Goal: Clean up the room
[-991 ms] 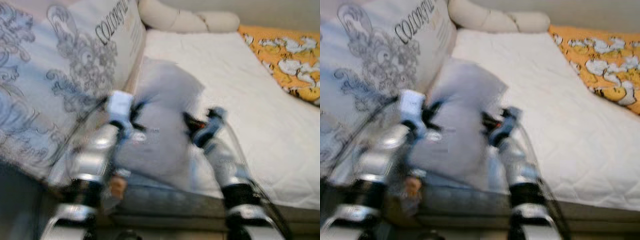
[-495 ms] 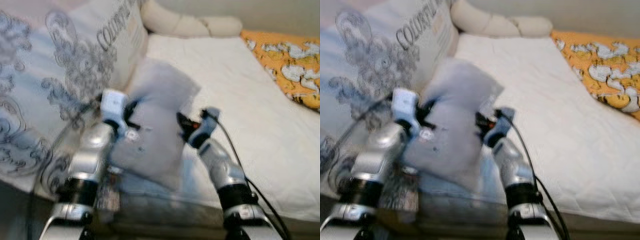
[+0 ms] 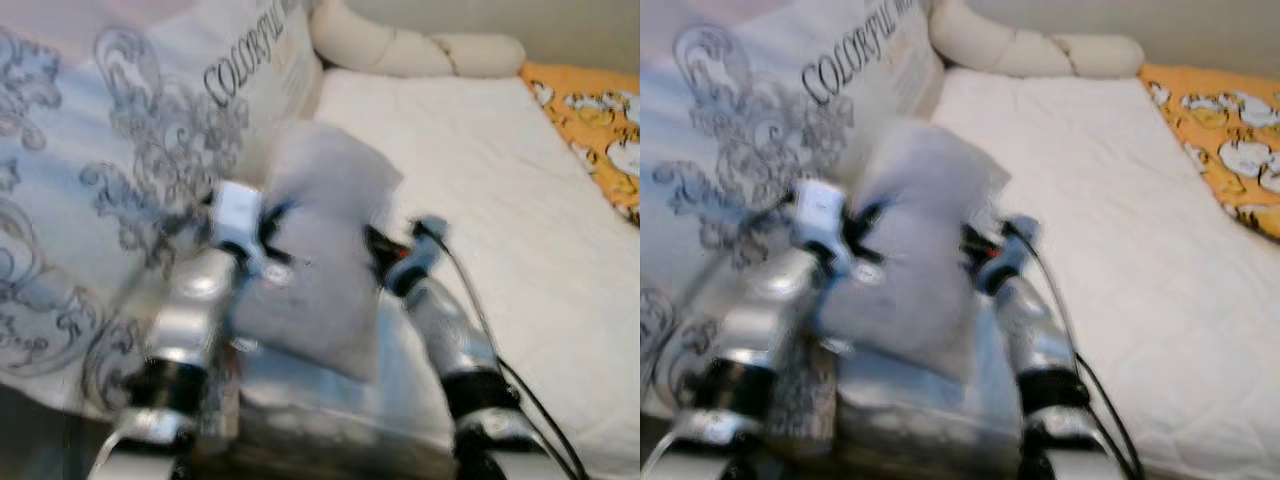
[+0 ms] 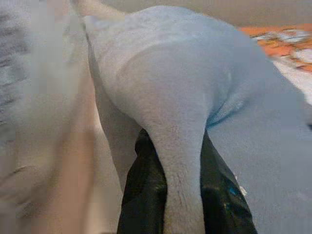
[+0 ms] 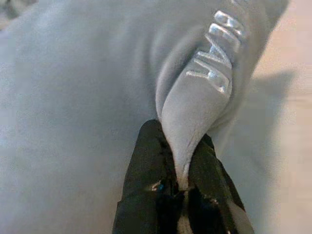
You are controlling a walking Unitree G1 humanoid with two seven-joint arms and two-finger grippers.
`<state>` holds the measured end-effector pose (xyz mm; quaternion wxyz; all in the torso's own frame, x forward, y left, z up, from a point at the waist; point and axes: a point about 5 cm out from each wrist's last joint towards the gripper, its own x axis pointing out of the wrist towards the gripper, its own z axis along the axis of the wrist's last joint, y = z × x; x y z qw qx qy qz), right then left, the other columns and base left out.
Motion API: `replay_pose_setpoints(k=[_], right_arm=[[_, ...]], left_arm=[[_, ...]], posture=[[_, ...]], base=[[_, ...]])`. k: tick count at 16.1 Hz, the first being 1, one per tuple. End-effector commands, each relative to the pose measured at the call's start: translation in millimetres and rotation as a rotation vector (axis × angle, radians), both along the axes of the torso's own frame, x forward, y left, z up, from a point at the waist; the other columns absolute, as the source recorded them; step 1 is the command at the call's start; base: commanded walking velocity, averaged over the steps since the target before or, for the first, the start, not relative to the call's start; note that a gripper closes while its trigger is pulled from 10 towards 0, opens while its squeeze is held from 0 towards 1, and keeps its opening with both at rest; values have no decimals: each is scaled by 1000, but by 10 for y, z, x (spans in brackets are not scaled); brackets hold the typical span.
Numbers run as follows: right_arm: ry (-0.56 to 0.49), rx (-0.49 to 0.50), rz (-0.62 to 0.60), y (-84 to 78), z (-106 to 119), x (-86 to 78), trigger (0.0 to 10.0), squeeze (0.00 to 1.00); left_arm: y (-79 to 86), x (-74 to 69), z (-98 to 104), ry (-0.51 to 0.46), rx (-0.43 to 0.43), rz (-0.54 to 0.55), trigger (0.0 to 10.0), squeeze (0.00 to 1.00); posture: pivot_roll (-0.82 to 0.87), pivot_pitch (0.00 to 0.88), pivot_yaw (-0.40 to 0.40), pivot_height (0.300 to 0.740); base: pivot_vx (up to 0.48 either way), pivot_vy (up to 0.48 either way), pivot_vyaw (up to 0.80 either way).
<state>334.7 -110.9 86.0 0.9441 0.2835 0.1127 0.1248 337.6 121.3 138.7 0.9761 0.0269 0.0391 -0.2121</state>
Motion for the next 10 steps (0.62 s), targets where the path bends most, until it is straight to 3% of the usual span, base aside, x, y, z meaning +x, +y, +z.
replay_pose_setpoints(k=[1,2,5,7,10], right_arm=[[-34,2,6,45,83,35,10000,1000],[-30,-80,-11,-8,28,26,10000,1000],[-23,-188,-49,-161,-62,-6,10000,1000],[-13,-331,-47,-269,-145,-49,10000,1000],[-14,-349,0,-290,-179,-81,10000,1000]], left_arm=[[86,58,162,-69,17,18,10000,0],[89,92,190,-79,32,14,10000,0],[135,198,260,-101,90,28,10000,0],[196,282,291,-120,158,26,10000,0],[248,362,258,-111,251,14,10000,0]], posture=[[174,0,-5,740],[172,0,-4,740],[172,0,-7,740],[170,0,-8,740],[168,0,-8,740]], base=[[311,0,0],[274,0,0],[0,0,0],[0,0,0],[0,0,0]])
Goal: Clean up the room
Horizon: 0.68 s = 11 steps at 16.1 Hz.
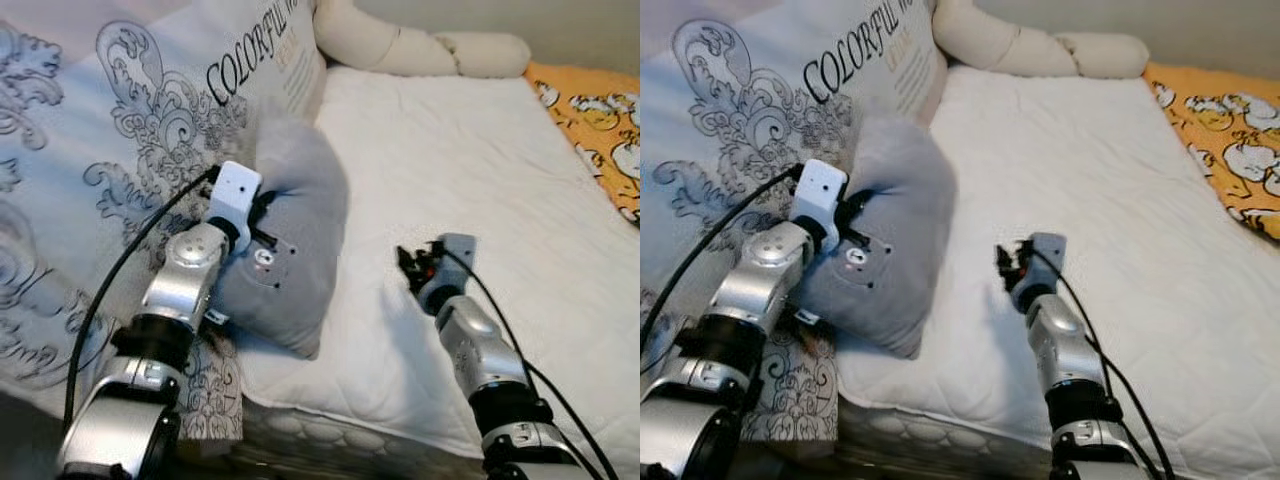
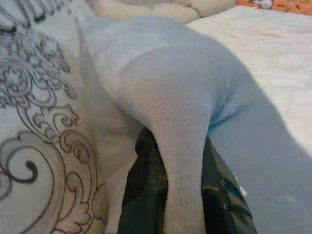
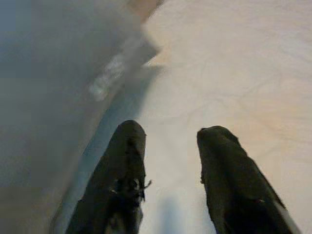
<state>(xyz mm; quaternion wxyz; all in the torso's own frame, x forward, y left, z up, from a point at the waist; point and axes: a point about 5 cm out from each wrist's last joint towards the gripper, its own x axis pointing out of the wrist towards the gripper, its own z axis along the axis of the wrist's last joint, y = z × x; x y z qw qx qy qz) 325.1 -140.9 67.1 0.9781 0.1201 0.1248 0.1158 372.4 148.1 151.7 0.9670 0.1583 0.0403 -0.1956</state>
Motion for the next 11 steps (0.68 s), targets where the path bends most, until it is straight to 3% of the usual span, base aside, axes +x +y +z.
replay_pose_setpoints(k=[1,3,6,8,10,11], right_arm=[[-90,37,122,81,118,-18,10000,1000],[-170,74,392,154,278,-116,10000,1000],[-200,57,558,113,395,-191,10000,1000],[-203,55,630,89,448,-230,10000,1000],[-188,24,625,62,440,-224,10000,1000],[-157,23,613,55,404,-221,10000,1000]], left_arm=[[24,71,96,-41,78,-30,10000,0],[161,150,115,-20,246,-66,10000,0],[328,217,190,17,358,-64,10000,0],[400,252,241,31,416,-64,10000,0],[400,270,272,13,485,-86,10000,0],[376,278,284,14,455,-93,10000,0]], posture=[[161,0,-4,740],[153,0,6,740],[147,0,13,740],[144,0,16,740],[139,0,22,740],[134,0,27,740]], base=[[0,0,0],[0,0,0],[0,0,0],[0,0,0],[0,0,0],[0,0,0]])
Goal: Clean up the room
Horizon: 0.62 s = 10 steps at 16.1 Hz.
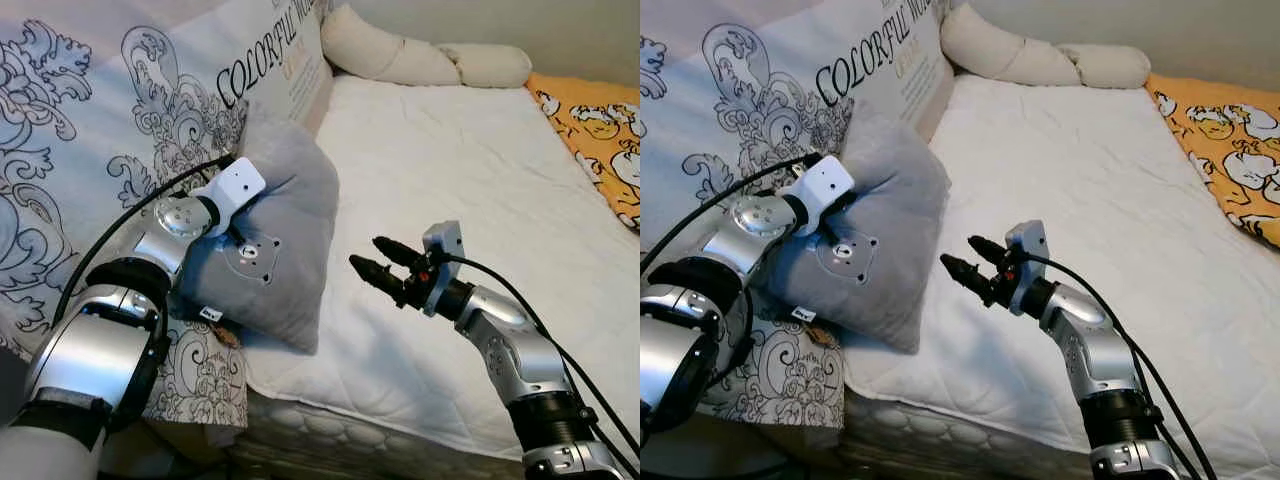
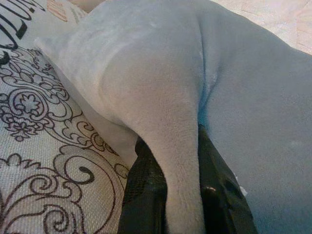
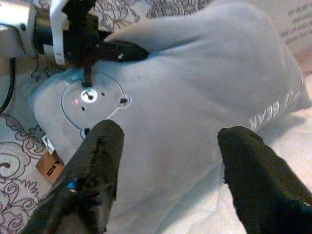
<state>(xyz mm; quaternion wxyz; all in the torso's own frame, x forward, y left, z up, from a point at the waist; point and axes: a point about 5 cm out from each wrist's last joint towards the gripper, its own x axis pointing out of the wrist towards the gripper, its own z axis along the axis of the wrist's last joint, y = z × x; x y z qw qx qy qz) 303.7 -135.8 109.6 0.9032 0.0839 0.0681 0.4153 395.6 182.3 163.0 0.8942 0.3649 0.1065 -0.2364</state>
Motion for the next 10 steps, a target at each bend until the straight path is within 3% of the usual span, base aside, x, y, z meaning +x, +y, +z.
replay_pose_setpoints(k=[1,2,3,5,7,9,10], right_arm=[[28,0,2,6,-25,-12,10000,1000],[77,83,-22,7,-8,-27,10000,1000],[97,120,-48,0,5,-20,10000,1000],[100,228,-168,-64,50,35,10000,1000],[119,298,-211,-62,70,43,10000,1000],[114,226,-239,-24,58,10,10000,1000],[63,185,-251,-14,79,-15,10000,1000]], left_arm=[[19,53,184,-55,-15,-2,10000,243],[-21,73,227,-78,-45,0,10000,882],[-53,82,252,-74,-89,-5,10000,1000],[-150,105,355,-101,-180,-42,10000,996],[-240,107,444,-101,-247,-113,10000,984],[-292,111,549,-116,-323,-157,10000,973],[-284,118,611,-134,-421,-139,10000,973]], posture=[[132,0,29,740],[129,0,34,740],[126,0,38,740],[129,0,33,740],[128,0,28,740],[106,0,32,740],[74,0,52,740]], base=[[0,0,0],[0,0,0],[0,0,0],[0,0,0],[0,0,0],[0,0,0],[0,0,0]])
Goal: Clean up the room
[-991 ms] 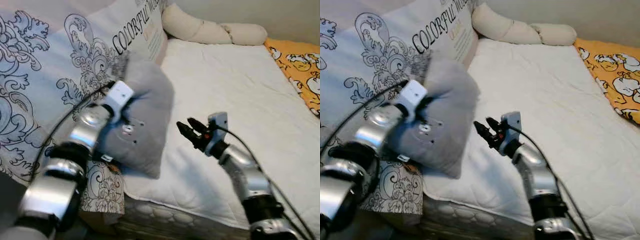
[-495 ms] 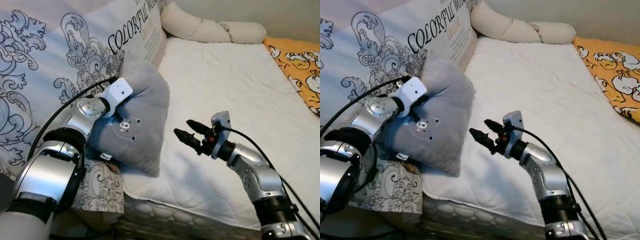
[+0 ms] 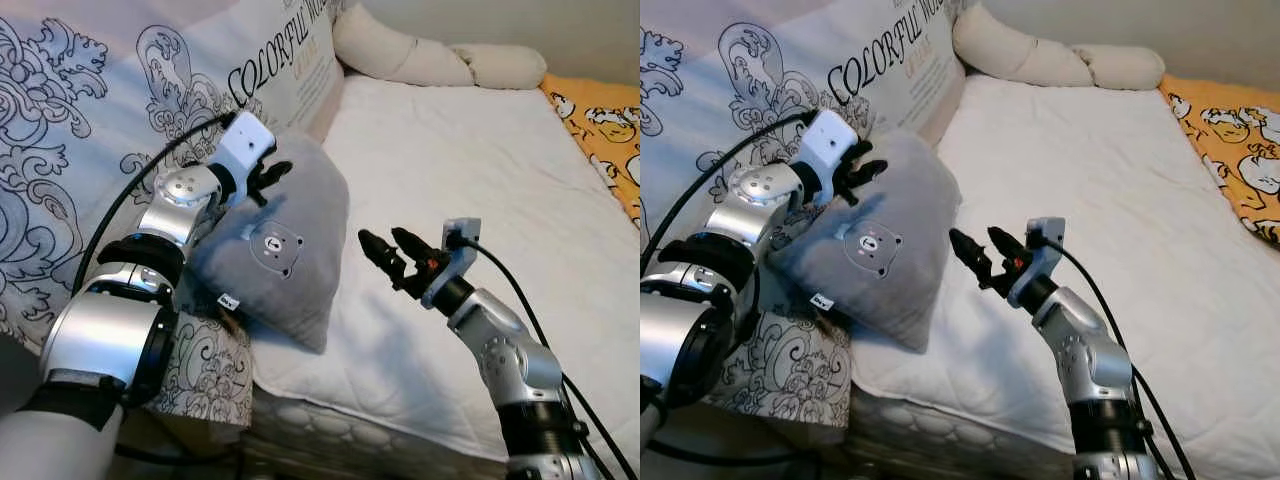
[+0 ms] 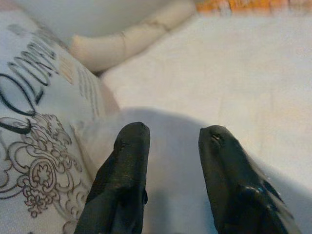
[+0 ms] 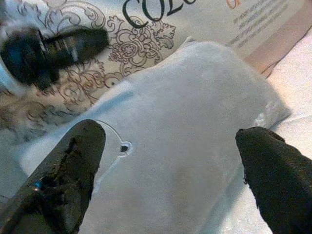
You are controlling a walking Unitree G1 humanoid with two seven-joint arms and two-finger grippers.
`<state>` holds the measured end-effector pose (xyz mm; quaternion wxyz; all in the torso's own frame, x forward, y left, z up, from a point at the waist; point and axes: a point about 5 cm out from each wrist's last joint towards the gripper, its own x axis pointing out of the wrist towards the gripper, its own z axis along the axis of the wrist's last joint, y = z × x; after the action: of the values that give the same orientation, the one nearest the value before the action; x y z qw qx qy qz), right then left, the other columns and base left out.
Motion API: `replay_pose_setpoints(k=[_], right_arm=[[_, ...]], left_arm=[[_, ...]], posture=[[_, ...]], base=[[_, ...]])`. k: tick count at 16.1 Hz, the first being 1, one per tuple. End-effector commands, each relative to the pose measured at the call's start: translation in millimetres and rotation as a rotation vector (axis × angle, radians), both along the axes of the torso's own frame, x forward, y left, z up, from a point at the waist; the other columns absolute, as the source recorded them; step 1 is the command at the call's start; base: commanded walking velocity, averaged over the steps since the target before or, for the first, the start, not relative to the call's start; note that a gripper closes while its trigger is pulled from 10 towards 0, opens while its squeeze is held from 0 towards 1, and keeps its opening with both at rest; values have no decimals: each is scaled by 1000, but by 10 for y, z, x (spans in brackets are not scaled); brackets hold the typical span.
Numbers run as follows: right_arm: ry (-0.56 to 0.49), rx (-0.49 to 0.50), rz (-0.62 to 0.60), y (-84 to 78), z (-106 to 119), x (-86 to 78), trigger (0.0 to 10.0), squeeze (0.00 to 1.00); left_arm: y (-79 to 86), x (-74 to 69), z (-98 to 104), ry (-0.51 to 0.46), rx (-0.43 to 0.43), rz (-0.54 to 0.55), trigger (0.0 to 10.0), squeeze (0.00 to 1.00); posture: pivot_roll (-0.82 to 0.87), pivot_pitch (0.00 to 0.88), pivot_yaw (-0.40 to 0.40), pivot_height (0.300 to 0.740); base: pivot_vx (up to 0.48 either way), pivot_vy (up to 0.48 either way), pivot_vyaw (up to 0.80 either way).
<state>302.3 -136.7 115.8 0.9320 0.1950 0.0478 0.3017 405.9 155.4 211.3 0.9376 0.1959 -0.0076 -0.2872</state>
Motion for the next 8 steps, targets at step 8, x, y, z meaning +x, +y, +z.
replay_pose_setpoints(k=[8], right_arm=[[-172,-75,-398,-194,142,-277,10000,1000]], left_arm=[[-121,-757,-365,-10,-360,33,10000,710]], posture=[[35,0,38,740]], base=[[0,-124,0]])
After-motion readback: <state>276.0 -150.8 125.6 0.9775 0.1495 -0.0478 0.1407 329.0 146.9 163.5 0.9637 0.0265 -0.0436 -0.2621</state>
